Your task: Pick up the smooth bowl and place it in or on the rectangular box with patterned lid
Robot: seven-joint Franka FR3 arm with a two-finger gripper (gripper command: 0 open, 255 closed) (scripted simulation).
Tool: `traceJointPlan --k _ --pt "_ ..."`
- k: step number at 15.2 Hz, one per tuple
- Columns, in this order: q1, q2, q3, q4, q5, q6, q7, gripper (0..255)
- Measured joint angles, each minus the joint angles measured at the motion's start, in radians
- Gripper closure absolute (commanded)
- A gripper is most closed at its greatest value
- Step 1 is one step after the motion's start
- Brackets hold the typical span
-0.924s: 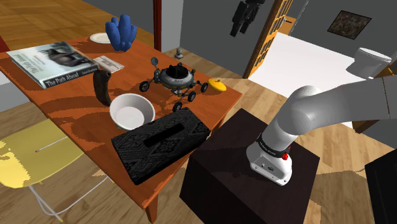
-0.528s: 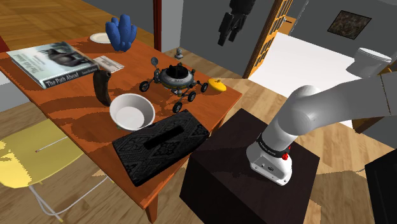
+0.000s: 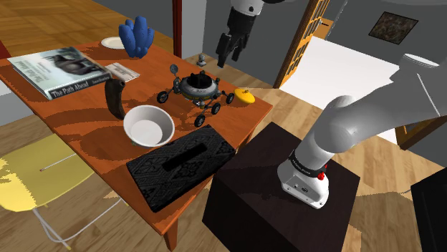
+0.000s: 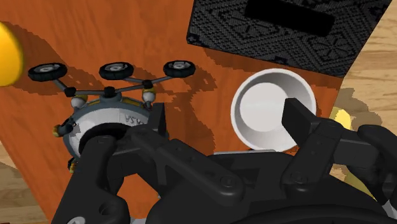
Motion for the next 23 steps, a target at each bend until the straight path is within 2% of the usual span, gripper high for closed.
traceJointPlan --k 6,12,18,23 --pt "0.026 0.173 0.095 0.018 0.012 0.161 0.090 0" --pt "0.041 0.349 0.174 0.073 -0.020 0.285 0.182 0" --pt "0.067 0.574 0.245 0.180 -0.117 0.393 0.322 0" --pt "0.110 0.764 0.259 0.305 -0.227 0.441 0.433 0"
